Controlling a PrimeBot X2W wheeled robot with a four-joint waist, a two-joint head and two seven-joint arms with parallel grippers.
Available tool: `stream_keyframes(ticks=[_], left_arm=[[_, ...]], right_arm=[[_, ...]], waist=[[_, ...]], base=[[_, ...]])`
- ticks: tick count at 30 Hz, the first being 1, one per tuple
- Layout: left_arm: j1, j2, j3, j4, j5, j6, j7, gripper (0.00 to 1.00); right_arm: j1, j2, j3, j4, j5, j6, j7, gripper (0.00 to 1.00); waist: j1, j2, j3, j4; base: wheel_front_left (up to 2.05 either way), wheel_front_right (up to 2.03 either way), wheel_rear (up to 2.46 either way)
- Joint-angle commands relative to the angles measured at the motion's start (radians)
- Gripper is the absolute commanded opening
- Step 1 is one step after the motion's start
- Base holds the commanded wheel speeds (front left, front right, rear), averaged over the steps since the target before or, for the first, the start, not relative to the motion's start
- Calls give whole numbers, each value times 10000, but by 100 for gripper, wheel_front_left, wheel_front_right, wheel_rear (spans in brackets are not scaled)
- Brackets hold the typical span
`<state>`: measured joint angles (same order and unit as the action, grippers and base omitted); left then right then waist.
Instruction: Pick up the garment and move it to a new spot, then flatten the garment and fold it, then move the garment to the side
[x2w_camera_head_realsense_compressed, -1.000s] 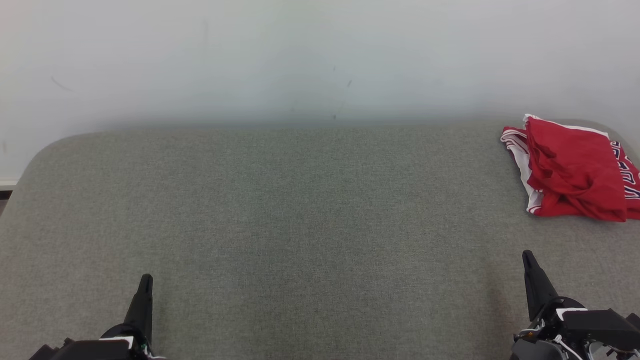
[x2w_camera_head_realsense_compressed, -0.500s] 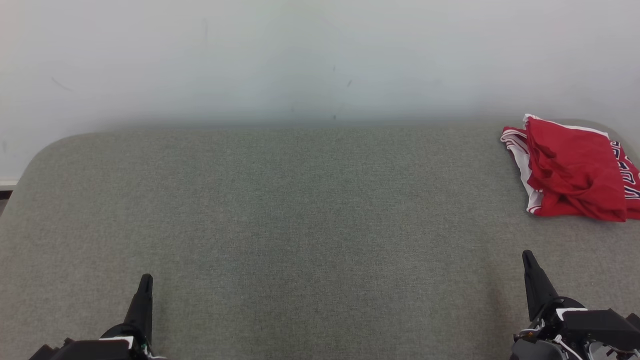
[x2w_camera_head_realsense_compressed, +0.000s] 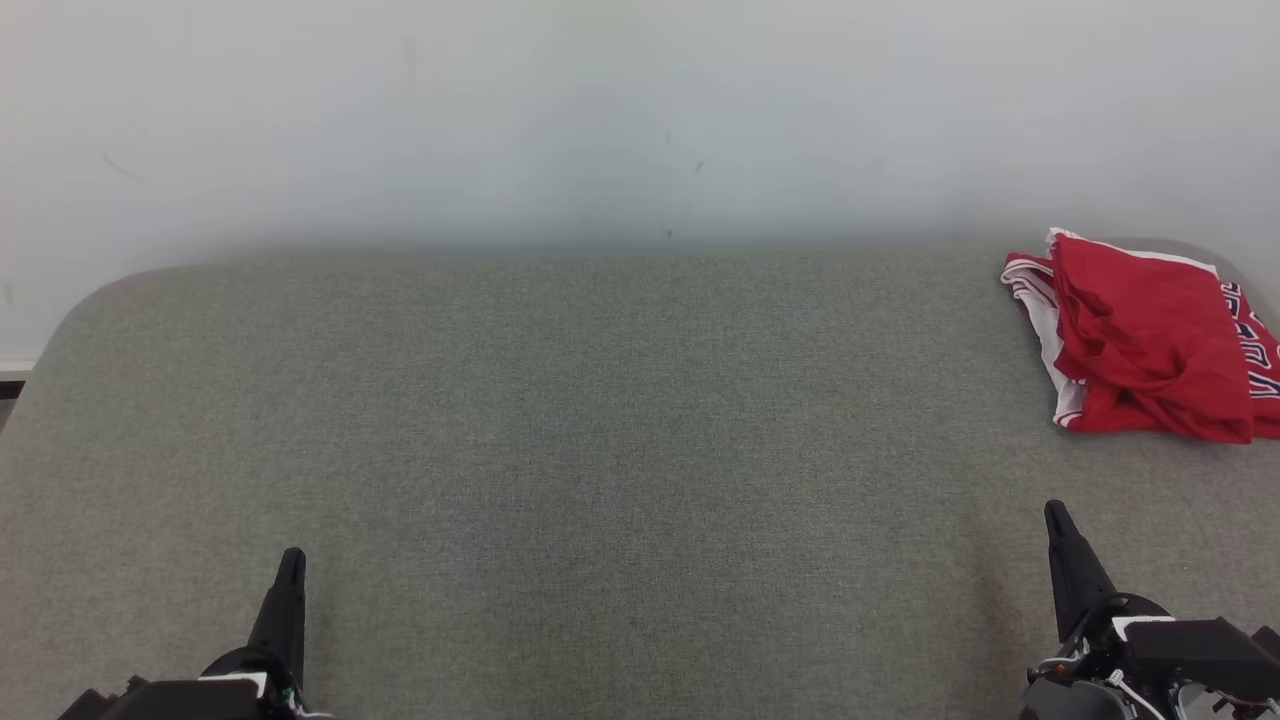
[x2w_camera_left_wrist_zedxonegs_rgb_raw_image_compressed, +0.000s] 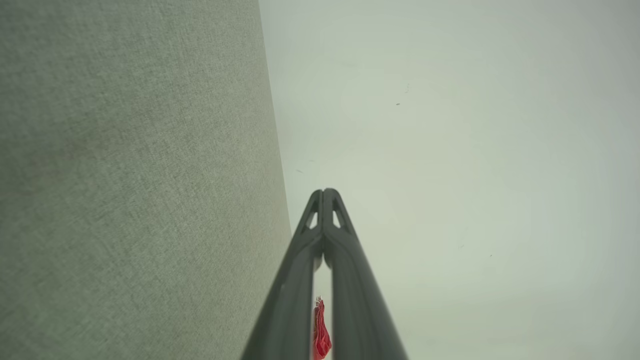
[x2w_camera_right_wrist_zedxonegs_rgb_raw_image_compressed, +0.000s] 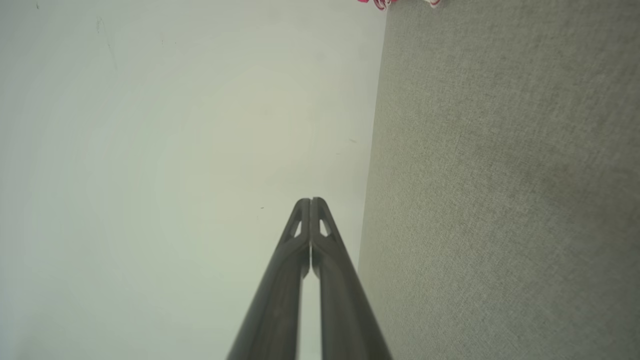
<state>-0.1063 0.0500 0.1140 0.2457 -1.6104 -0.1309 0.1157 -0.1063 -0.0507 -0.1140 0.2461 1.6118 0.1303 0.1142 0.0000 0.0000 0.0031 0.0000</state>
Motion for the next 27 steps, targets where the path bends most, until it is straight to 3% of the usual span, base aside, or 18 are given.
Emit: stream_keyframes(ticks=[1,27], left_arm=[[-68,-16,23,15,-46,-15,1,0],[-67,-16,23,14,-47,-15,0,0]], right_arm=[[-64,17,-14,1,19,7,11,0],[-64,17,-11,0,19,8,9,0]], waist=[[0,0,0,0],[0,0,0,0]], base=[[0,0,0],[0,0,0]])
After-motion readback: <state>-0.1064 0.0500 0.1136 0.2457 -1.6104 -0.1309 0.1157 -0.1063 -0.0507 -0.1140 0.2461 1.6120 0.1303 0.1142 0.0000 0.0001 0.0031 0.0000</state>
